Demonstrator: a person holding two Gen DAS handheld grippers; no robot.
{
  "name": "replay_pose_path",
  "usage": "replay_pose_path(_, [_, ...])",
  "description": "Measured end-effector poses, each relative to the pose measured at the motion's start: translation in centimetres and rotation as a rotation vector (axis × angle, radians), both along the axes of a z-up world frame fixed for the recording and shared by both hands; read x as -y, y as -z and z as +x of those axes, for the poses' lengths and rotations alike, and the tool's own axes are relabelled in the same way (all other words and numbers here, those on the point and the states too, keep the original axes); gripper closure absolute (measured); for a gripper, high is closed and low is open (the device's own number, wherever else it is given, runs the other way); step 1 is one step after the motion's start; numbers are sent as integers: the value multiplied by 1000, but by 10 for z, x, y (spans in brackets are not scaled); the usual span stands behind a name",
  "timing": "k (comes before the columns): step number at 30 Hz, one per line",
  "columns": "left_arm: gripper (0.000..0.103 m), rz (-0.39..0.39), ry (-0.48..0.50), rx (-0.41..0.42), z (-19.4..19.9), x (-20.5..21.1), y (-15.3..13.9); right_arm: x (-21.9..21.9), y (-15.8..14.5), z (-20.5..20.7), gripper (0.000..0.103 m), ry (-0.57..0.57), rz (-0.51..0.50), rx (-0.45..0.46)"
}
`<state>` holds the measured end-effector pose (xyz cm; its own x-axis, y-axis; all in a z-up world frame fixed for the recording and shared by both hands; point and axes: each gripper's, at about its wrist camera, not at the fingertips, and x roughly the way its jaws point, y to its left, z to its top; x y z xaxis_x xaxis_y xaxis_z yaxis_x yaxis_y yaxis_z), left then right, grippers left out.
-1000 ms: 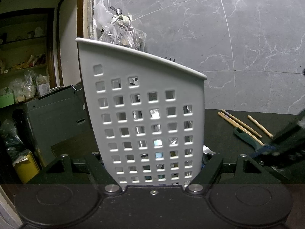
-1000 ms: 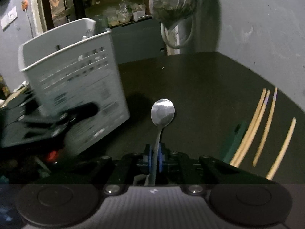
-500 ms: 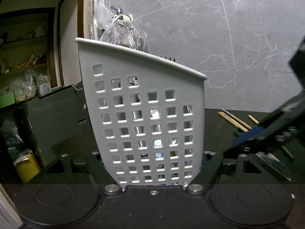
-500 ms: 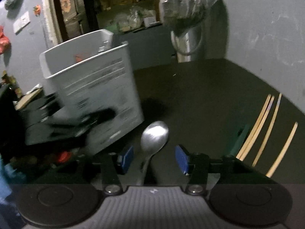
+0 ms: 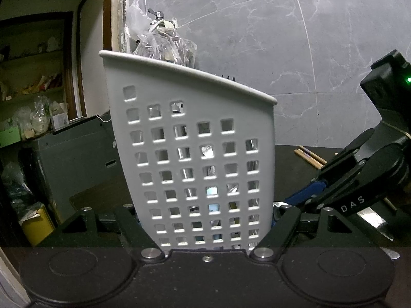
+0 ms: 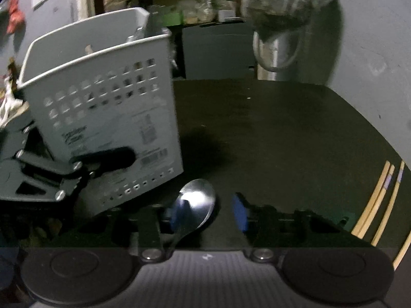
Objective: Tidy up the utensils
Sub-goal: 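Close the right gripper on the last silver spoon's handle, then lift the silver spoon with the right gripper and raise it over the caddy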
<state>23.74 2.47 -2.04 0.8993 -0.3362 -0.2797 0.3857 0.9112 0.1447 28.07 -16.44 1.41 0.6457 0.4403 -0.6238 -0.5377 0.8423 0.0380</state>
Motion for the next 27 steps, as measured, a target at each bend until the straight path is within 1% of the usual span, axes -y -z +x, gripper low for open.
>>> replay_pose_path(1, [25, 0, 0, -1, 0, 0, 0, -3, 0, -1, 74, -4, -8, 3])
replay_pose_path(3, [25, 1, 0, 0, 0, 0, 0, -8, -1, -4, 77, -13, -22, 9])
replay_pose_path(7, [25, 0, 0, 0, 0, 0, 0, -13, -3, -8, 88, -15, -37, 25])
replay_pose_path(10, [25, 0, 0, 0, 0, 0, 0, -17, -5, -14, 92, -18, -63, 54])
replay_pose_path(22, [25, 0, 0, 0, 0, 0, 0, -20, -5, -20, 95, -51, -67, 56])
replay_pose_path(25, [25, 0, -1, -1, 0, 0, 0, -18, -5, -19, 93, -52, -55, 35])
replay_pose_path(27, [25, 0, 0, 0, 0, 0, 0, -15, -3, -16, 92, -55, -44, 5])
